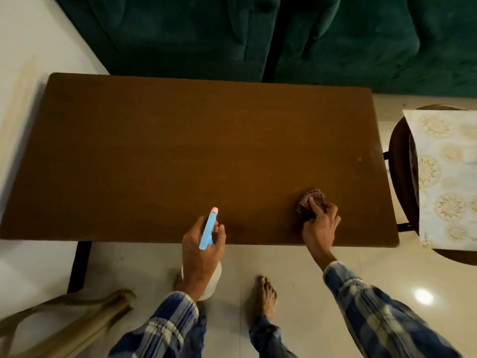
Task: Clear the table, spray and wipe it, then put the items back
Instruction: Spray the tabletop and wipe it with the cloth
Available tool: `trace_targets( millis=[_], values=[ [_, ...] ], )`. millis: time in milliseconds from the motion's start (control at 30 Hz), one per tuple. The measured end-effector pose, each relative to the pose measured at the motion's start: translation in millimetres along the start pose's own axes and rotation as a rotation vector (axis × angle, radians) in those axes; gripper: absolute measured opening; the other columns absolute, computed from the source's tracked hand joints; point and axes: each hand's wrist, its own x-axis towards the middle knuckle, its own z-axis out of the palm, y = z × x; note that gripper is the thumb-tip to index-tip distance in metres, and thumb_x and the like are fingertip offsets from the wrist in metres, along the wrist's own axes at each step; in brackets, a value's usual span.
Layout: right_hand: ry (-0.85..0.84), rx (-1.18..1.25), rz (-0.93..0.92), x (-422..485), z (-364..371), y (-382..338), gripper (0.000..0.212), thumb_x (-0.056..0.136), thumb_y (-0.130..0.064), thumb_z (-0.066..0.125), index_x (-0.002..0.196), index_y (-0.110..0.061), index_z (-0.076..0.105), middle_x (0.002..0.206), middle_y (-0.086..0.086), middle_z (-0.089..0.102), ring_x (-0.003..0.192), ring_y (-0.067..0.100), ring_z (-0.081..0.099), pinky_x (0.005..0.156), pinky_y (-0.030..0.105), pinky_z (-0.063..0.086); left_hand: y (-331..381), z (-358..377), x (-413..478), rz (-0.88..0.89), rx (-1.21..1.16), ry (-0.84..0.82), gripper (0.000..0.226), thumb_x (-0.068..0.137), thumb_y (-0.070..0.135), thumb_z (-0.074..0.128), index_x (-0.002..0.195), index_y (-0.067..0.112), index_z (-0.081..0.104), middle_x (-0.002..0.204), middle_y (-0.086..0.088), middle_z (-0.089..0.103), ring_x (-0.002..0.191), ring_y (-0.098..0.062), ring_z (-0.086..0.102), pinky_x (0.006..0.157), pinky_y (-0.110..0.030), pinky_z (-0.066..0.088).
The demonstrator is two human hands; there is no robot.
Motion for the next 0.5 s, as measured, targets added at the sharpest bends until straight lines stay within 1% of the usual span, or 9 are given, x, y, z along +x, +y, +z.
trace_targets(
  millis=[67, 167, 233, 333, 367, 400, 433, 500],
  values=[
    [0.017, 0.037, 0.034, -2, 4, -7, 0.070, 0.085, 0.006, 0.051, 0.148, -0.024, 0.050, 0.152, 0.006, 0.028, 0.128, 0.039, 0.030, 0.102, 0.057, 0.044, 1, 2, -13, -0.041, 0.002, 0.018, 0.014, 0.087, 0.018, 0.075, 0.095, 0.012, 0.066, 0.069, 0.014, 0.055, 0.059, -0.010, 0.060, 0.054, -0.013, 0.052],
    [0.014, 0.036, 0.025, -24, 23, -30, 0.073, 0.083, 0.007, 0.052, 0.150, -0.022, 0.047, 0.150, 0.010, 0.027, 0.124, 0.041, 0.031, 0.098, 0.057, 0.044, -7, -10, -25, -0.109, 0.021, 0.054, 0.018, 0.086, 0.026, 0.074, 0.094, 0.012, 0.066, 0.067, 0.019, 0.052, 0.054, -0.007, 0.058, 0.055, -0.009, 0.050],
    [-0.034, -0.013, -0.085, -56, 46, -52, 0.072, 0.086, 0.007, 0.052, 0.151, -0.024, 0.046, 0.150, 0.010, 0.026, 0.124, 0.040, 0.031, 0.097, 0.054, 0.047, -16, -24, -30, -0.130, 0.029, 0.086, 0.022, 0.086, 0.030, 0.071, 0.095, 0.011, 0.067, 0.066, 0.015, 0.053, 0.053, -0.009, 0.058, 0.055, -0.007, 0.048],
    [-0.162, -0.137, -0.386, -122, 92, -80, 0.071, 0.090, 0.002, 0.051, 0.154, -0.027, 0.041, 0.153, 0.008, 0.023, 0.123, 0.033, 0.032, 0.101, 0.049, 0.048, -37, -50, -33, -0.108, 0.024, 0.135, 0.020, 0.087, 0.026, 0.070, 0.096, 0.008, 0.067, 0.066, 0.009, 0.056, 0.054, -0.008, 0.058, 0.054, -0.006, 0.046],
    [-0.184, -0.164, -0.458, -138, 107, -88, 0.072, 0.089, 0.002, 0.051, 0.154, -0.027, 0.041, 0.153, 0.008, 0.024, 0.121, 0.032, 0.033, 0.099, 0.049, 0.050, -47, -62, -33, -0.102, 0.038, 0.146, 0.017, 0.087, 0.023, 0.071, 0.095, 0.009, 0.067, 0.067, 0.008, 0.057, 0.053, -0.006, 0.057, 0.054, -0.007, 0.046],
    [-0.184, -0.162, -0.467, -145, 117, -94, 0.073, 0.088, 0.003, 0.052, 0.153, -0.027, 0.043, 0.152, 0.008, 0.025, 0.119, 0.031, 0.033, 0.096, 0.050, 0.051, -56, -71, -32, -0.098, 0.051, 0.151, 0.014, 0.086, 0.020, 0.073, 0.093, 0.010, 0.066, 0.066, 0.007, 0.057, 0.053, -0.005, 0.056, 0.054, -0.008, 0.046],
    [-0.168, -0.140, -0.411, -151, 127, -104, 0.073, 0.086, 0.004, 0.054, 0.152, -0.026, 0.045, 0.152, 0.009, 0.027, 0.118, 0.032, 0.034, 0.096, 0.051, 0.050, -69, -85, -32, -0.094, 0.062, 0.165, 0.012, 0.086, 0.017, 0.075, 0.091, 0.011, 0.065, 0.066, 0.006, 0.057, 0.053, -0.005, 0.055, 0.052, -0.012, 0.047],
    [-0.096, -0.081, -0.221, -157, 141, -120, 0.072, 0.087, 0.005, 0.055, 0.152, -0.025, 0.045, 0.150, 0.011, 0.029, 0.119, 0.034, 0.033, 0.096, 0.053, 0.048, -90, -107, -31, -0.100, 0.077, 0.194, 0.013, 0.086, 0.015, 0.076, 0.093, 0.012, 0.066, 0.067, 0.005, 0.058, 0.054, -0.007, 0.056, 0.051, -0.022, 0.050]
  ],
)
